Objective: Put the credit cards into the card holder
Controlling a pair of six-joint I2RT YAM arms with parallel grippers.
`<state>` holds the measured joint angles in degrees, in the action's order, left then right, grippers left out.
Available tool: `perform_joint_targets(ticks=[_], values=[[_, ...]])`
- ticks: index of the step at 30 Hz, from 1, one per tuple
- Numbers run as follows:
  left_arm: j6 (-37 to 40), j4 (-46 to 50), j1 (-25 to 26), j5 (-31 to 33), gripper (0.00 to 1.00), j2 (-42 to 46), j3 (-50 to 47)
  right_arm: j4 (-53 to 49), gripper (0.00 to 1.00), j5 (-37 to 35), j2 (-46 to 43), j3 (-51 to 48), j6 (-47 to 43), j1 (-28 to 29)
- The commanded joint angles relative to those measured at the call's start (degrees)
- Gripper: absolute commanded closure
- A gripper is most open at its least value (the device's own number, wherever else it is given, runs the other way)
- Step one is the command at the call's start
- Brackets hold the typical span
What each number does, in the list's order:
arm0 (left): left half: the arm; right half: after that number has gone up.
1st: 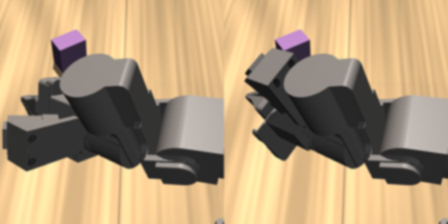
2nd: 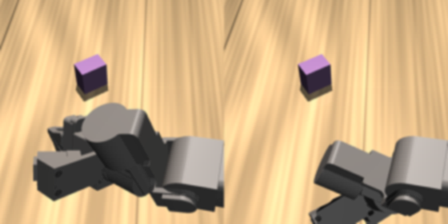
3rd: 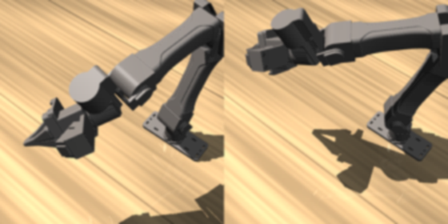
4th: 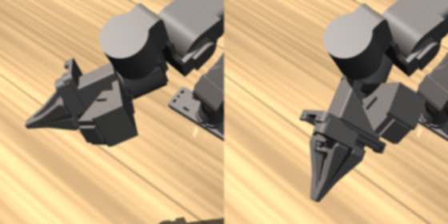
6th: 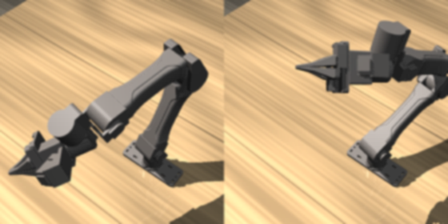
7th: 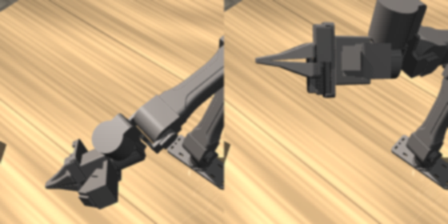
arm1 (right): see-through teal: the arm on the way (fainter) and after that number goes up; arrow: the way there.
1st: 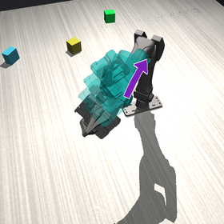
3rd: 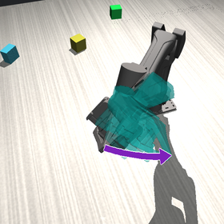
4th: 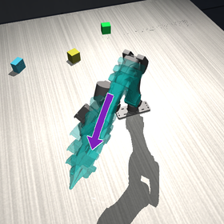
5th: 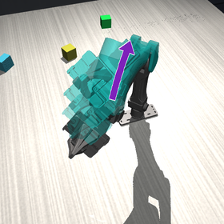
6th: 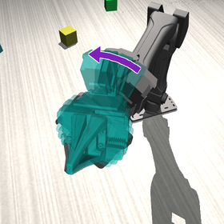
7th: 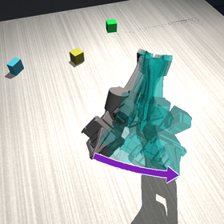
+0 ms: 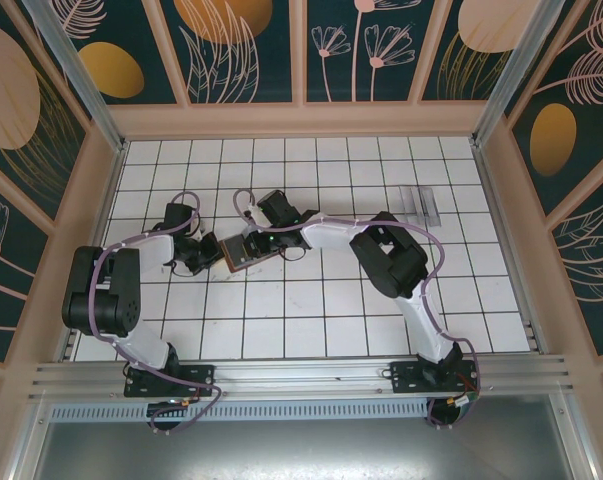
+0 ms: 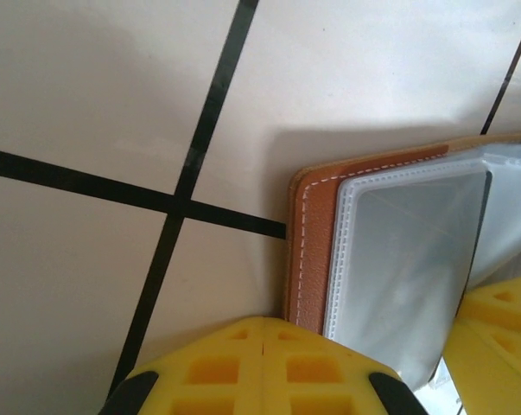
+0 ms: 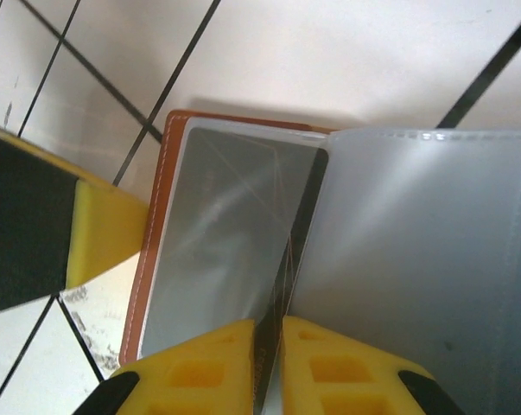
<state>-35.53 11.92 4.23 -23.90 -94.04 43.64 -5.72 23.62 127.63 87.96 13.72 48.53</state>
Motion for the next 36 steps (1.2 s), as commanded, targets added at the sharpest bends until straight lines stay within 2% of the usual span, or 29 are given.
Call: perform_joint_targets(ticks=[1, 7, 9, 13, 17, 20, 23, 25, 28, 30, 36], values=[[2.4, 1.4, 0.1, 1.3, 1.00, -0.9, 2.3, -5.0, 0.86, 7.7, -0.5, 1.2, -8.5, 1.1], [2.1, 0.7, 0.1, 1.8, 1.00, -0.8, 1.7, -3.3, 0.82, 13.6, -0.4, 1.7, -8.8, 0.5], [1.8, 0.3, 0.1, 1.9, 1.00, 0.0, 1.2, -3.1, 0.78, 14.0, -0.6, 1.9, -8.2, 0.3], [1.6, 0.2, 0.1, 1.4, 1.00, 1.5, 0.8, 0.6, 0.76, 13.4, -3.1, -1.0, -4.9, -1.2], [1.9, 0.7, 0.1, 0.0, 1.00, 1.8, 1.1, 4.6, 0.71, 10.8, -9.3, -6.7, -0.6, -2.6], [1.3, 1.0, 0.1, -1.9, 0.98, 1.8, 0.9, 2.6, 0.68, 7.4, -12.6, -8.0, 1.2, -2.7], [0.7, 0.2, 0.1, -3.5, 0.94, 3.0, -0.2, 2.7, 0.58, 6.4, -16.0, -11.7, 3.1, -2.5], [0.8, 1.1, 0.1, -3.3, 0.91, 3.4, -0.3, 4.0, 0.54, 0.6, -18.5, -15.8, 8.2, -2.2], [-0.5, -0.8, 0.2, -4.9, 0.88, 4.0, -1.4, 1.6, 0.53, -6.0, -19.4, -18.3, 16.2, -2.2], [-0.4, -1.5, 0.2, -4.8, 0.84, 3.8, -1.6, 3.6, 0.48, -5.6, -19.2, -20.3, 18.6, -2.2], [-0.6, -2.6, 0.2, -5.1, 0.81, 3.0, -2.5, 3.1, 0.48, -6.1, -15.4, -18.2, 20.2, -2.1]])
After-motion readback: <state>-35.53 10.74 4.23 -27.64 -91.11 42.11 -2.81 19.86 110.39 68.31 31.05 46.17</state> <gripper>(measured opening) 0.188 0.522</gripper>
